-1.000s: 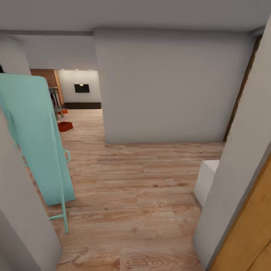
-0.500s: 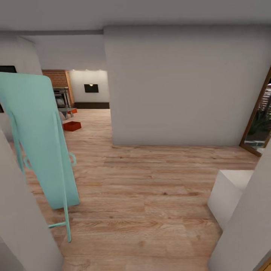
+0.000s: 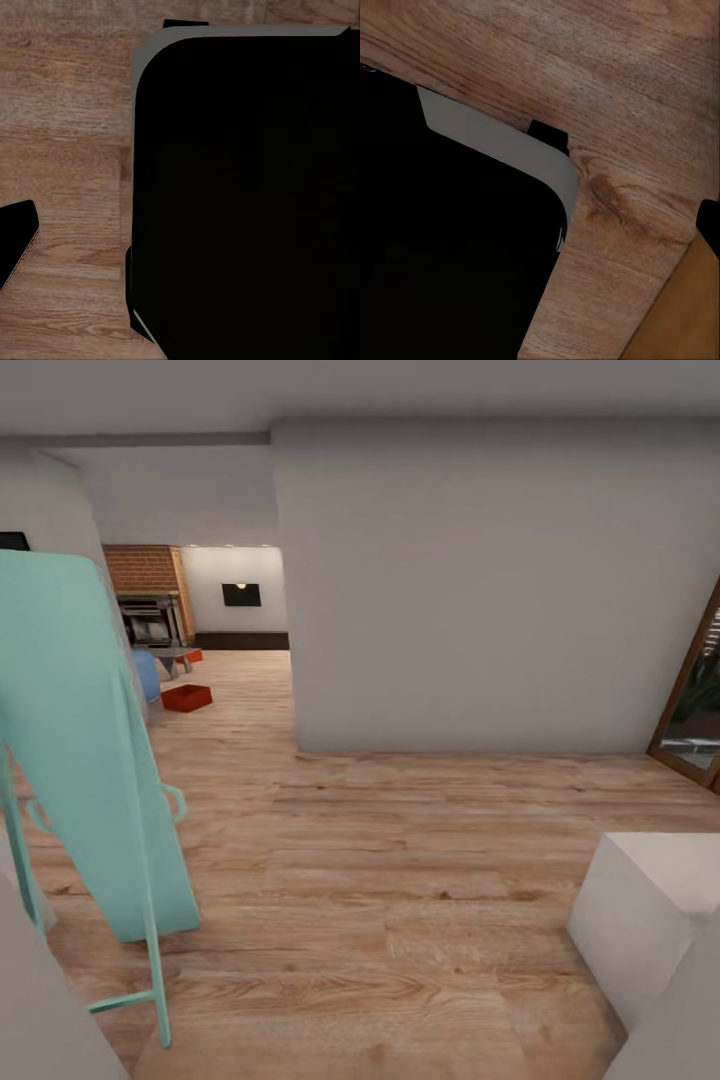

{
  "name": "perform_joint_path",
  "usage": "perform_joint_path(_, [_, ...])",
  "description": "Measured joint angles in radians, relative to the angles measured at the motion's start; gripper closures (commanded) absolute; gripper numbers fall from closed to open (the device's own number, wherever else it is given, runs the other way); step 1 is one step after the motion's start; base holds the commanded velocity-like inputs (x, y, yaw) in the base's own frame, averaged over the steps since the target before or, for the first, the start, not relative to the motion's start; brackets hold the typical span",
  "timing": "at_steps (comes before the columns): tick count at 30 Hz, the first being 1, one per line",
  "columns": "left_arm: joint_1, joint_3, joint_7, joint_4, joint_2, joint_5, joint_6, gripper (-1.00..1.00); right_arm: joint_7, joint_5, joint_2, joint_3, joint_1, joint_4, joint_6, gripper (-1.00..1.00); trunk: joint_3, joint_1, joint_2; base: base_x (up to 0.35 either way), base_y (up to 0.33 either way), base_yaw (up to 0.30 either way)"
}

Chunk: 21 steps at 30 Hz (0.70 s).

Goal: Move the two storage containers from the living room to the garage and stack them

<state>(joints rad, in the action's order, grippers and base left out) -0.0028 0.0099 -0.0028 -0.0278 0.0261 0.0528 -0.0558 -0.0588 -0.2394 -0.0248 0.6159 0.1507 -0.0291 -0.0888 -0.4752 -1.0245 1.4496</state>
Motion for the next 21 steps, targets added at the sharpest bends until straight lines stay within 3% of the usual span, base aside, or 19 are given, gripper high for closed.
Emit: perform_joint_path(21, [0.0,0.0,0.0,0.0,0.0,0.0,0.0,-1.0,0.0,0.0,-0.002,0.0,0.0,0.0,0.0,-1.0,0.0,0.0,0.0,0.321,0.0,0.0])
